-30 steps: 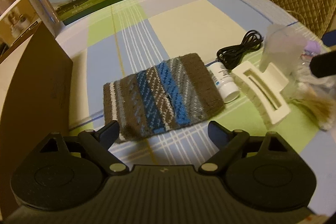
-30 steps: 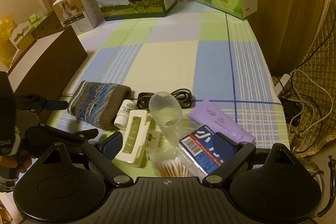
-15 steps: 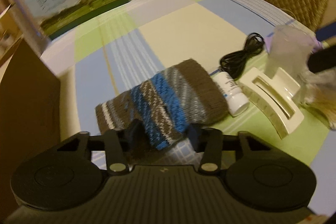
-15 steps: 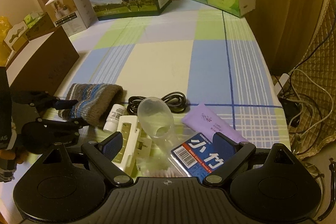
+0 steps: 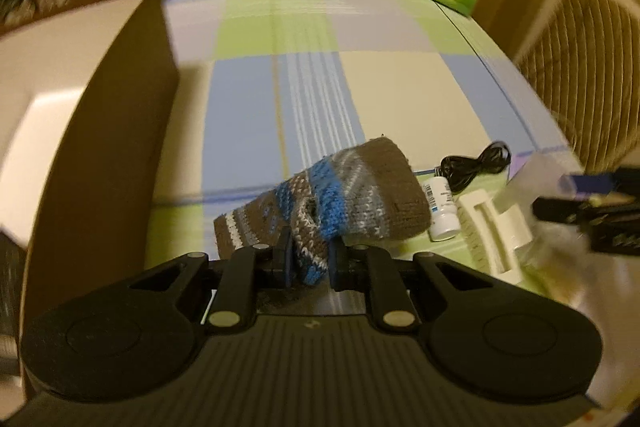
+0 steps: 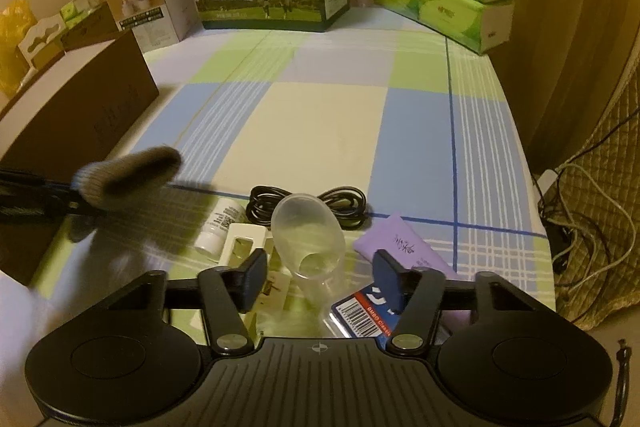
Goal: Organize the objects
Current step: 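Grasp the knitted grey-blue pouch with left gripper while right gripper grasps clear cup, then carry pouch and cup into the cardboard box and release both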
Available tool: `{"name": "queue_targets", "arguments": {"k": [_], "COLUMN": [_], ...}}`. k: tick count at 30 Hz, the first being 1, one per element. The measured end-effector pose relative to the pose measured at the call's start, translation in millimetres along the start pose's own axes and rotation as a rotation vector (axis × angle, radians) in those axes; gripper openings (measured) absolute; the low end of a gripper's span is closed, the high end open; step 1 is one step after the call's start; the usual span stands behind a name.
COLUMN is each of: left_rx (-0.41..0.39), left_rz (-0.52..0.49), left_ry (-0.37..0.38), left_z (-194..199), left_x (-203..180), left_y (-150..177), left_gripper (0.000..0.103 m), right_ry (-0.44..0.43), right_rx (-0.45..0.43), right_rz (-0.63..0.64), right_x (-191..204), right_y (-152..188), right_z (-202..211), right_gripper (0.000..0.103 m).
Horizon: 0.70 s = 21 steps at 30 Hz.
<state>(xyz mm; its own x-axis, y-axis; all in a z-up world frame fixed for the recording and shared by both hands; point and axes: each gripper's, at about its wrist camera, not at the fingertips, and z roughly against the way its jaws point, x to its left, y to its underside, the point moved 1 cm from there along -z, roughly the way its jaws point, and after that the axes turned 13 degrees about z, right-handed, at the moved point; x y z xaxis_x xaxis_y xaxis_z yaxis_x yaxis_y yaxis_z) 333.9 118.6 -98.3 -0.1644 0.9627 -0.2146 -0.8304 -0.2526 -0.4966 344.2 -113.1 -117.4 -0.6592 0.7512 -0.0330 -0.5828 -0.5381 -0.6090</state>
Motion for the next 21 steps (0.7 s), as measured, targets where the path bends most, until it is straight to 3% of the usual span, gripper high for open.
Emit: {"name": "queue_targets", "arguments": {"k": [5,21], "left_rx": [0.031,-0.035], "left_rz": [0.102,0.155], "left_ry": [0.02,0.059], "left_z": [16.6,70.7], "left_x": [9.3,14.3], "left_y": [5.6,28.3], "left_gripper": [0.013,0.012], "right_ry": [0.008,0.032], "right_rx": [0.009,-0.079], "right_rz": [0.035,0.12], "right_x": [2.9,31.0], "right_y": [-0.9,-10.0], "right_z": [-6.6,34.4], "right_gripper": [0.031,0.031]}}
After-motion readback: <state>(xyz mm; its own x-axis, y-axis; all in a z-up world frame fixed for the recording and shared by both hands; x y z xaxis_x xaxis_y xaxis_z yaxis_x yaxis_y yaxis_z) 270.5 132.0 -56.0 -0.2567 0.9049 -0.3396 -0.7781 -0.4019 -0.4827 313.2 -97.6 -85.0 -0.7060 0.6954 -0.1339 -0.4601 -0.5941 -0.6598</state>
